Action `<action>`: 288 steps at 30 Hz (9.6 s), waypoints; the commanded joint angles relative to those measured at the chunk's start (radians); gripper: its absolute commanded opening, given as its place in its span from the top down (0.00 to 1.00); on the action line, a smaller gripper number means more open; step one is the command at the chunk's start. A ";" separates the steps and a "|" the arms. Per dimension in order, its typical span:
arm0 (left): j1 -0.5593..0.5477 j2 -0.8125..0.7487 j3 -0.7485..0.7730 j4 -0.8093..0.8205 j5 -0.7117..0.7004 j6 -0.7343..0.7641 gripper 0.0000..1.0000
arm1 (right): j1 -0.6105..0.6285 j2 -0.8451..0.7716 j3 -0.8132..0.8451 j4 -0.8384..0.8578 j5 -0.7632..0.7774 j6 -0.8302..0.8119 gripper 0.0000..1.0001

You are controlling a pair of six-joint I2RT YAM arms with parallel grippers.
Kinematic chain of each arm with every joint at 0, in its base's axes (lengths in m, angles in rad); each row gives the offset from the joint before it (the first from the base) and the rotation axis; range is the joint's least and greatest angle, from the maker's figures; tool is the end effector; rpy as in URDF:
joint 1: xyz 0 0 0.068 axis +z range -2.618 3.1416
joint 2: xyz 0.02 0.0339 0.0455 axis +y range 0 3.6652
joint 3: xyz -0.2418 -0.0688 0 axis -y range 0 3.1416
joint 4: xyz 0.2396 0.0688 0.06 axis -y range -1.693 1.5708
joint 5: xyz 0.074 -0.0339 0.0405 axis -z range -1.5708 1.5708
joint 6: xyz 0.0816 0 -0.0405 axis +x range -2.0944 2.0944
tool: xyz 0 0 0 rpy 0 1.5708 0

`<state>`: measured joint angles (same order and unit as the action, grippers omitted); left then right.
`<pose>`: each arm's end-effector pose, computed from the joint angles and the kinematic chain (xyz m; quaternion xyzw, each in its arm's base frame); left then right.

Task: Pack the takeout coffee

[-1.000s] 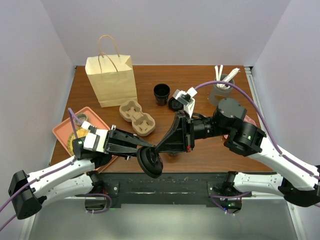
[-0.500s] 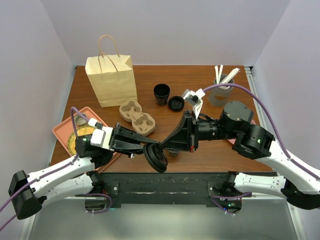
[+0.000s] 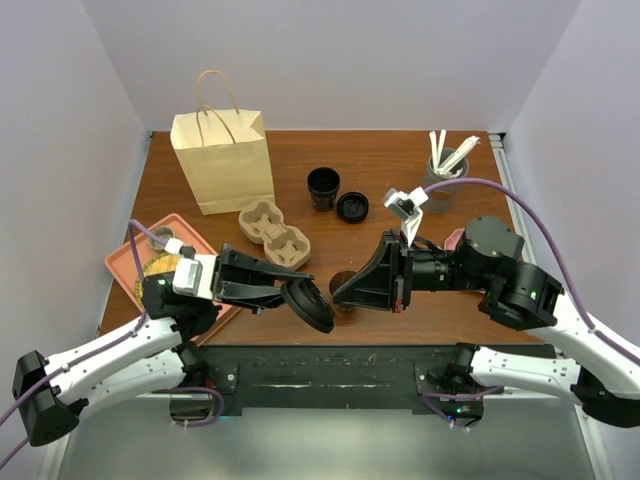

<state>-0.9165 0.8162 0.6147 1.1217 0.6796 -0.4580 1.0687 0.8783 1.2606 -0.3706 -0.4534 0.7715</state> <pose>0.0715 -0.1775 0.4099 0.3760 0.2217 -0.6491 0.6230 0.0711 0.2038 0.4464 -0.2595 0.6538 0.6471 0.2941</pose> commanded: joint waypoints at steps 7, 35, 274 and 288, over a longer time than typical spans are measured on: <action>0.002 -0.008 -0.018 0.026 -0.006 0.025 1.00 | 0.004 -0.024 0.088 -0.098 0.096 -0.078 0.80; 0.002 -0.011 0.178 -0.580 -0.250 0.051 0.78 | 0.004 0.139 0.287 -0.306 0.301 -0.311 0.46; 0.234 0.498 0.019 -0.997 -0.225 -0.246 0.50 | -0.161 0.597 -0.095 -0.527 0.743 -0.100 1.00; 0.234 0.526 0.062 -1.106 -0.327 -0.203 0.57 | -0.159 0.590 -0.148 -0.499 0.752 -0.113 1.00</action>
<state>-0.6876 1.3262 0.6365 0.0647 0.4351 -0.7113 0.9085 1.4506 1.1545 -0.8631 0.2970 0.6556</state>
